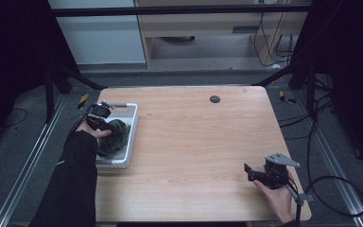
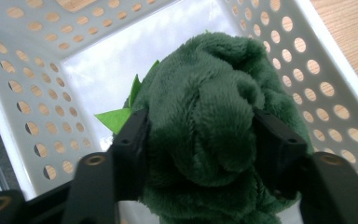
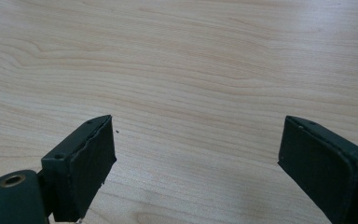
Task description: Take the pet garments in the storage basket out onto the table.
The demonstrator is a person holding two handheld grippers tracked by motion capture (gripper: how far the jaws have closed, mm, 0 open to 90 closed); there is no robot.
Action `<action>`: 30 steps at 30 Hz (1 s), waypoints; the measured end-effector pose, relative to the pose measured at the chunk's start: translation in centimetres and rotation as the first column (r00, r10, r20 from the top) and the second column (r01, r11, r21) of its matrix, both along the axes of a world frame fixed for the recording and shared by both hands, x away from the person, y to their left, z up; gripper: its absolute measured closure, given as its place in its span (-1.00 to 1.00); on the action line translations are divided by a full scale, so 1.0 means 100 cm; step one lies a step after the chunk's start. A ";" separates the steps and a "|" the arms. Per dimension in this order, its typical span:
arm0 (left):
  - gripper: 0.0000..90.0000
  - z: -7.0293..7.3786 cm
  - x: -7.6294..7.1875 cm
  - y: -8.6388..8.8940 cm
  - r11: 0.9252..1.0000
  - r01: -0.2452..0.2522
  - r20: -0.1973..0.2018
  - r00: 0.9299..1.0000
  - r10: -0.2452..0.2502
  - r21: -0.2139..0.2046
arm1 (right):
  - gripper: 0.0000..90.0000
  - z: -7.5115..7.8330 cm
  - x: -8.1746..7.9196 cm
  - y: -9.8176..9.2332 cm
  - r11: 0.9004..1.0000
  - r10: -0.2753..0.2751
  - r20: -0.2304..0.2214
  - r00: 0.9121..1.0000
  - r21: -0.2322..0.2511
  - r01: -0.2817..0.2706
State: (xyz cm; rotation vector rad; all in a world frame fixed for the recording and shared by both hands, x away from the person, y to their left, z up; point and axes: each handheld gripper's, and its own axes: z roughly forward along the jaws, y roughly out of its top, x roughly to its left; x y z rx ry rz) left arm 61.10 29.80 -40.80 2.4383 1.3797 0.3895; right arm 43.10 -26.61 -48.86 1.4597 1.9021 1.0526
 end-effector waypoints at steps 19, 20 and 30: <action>0.69 0.003 -0.007 0.009 1.000 -0.017 0.009 1.000 0.017 0.000 | -0.76 0.000 0.000 0.000 1.000 -0.001 -0.001 1.000 0.000 0.001; 0.69 0.004 -0.007 0.010 1.000 -0.015 0.010 1.000 0.015 0.002 | -0.76 0.000 0.000 0.000 1.000 0.000 -0.001 1.000 -0.001 0.000; 0.70 0.034 -0.027 0.022 1.000 0.000 0.079 0.997 0.000 -0.011 | -0.76 0.000 0.000 0.000 1.000 0.000 -0.002 1.000 -0.003 0.000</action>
